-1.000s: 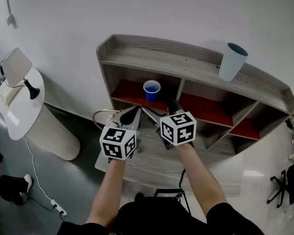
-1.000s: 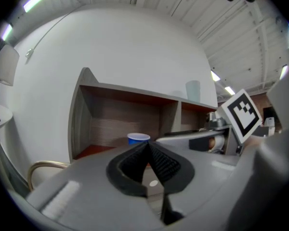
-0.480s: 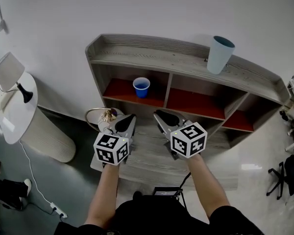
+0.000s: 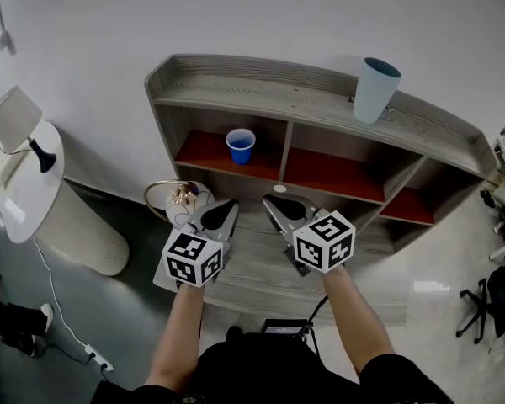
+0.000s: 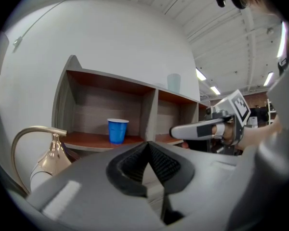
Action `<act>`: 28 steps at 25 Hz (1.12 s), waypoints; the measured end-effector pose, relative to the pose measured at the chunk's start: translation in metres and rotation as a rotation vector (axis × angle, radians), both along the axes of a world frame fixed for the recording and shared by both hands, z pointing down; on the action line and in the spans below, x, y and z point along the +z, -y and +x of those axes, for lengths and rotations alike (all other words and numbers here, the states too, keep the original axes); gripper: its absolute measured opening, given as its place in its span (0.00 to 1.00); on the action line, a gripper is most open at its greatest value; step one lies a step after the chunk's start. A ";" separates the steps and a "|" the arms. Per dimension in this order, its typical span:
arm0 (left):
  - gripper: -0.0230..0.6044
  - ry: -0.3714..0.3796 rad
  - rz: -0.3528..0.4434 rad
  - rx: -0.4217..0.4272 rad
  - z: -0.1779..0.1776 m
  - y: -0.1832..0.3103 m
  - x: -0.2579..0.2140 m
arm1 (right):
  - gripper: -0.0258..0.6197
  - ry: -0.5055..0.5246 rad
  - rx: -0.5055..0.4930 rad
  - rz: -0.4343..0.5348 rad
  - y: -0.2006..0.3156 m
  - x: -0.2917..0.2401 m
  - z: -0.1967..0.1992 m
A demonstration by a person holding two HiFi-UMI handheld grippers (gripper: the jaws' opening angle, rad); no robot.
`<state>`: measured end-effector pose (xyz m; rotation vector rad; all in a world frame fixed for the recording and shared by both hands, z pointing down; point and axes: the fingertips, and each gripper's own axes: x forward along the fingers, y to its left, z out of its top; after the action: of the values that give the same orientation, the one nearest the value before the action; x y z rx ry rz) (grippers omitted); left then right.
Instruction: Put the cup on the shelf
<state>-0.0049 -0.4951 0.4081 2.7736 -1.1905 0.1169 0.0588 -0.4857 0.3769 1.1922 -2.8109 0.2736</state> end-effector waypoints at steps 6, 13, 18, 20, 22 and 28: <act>0.04 0.022 0.001 -0.040 -0.002 0.001 0.003 | 0.06 -0.014 -0.027 0.007 -0.004 0.001 0.002; 0.04 0.005 -0.027 -0.045 0.006 -0.009 0.008 | 0.06 -0.066 -0.043 0.021 -0.010 0.003 0.016; 0.04 -0.052 -0.067 -0.049 0.013 -0.027 0.016 | 0.06 -0.083 -0.055 0.022 -0.020 0.011 0.030; 0.04 -0.049 -0.079 -0.050 0.016 -0.035 0.022 | 0.06 -0.087 -0.046 0.021 -0.023 0.016 0.036; 0.04 -0.042 -0.089 -0.052 0.015 -0.043 0.028 | 0.06 -0.085 -0.026 0.018 -0.026 0.020 0.041; 0.04 -0.043 -0.102 -0.071 0.004 -0.063 0.032 | 0.06 -0.073 0.023 0.001 -0.056 0.031 0.045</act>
<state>-0.0013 -0.4318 0.4401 2.6295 -1.2350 0.1084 0.1035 -0.4295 0.4080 1.2096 -2.7369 0.2255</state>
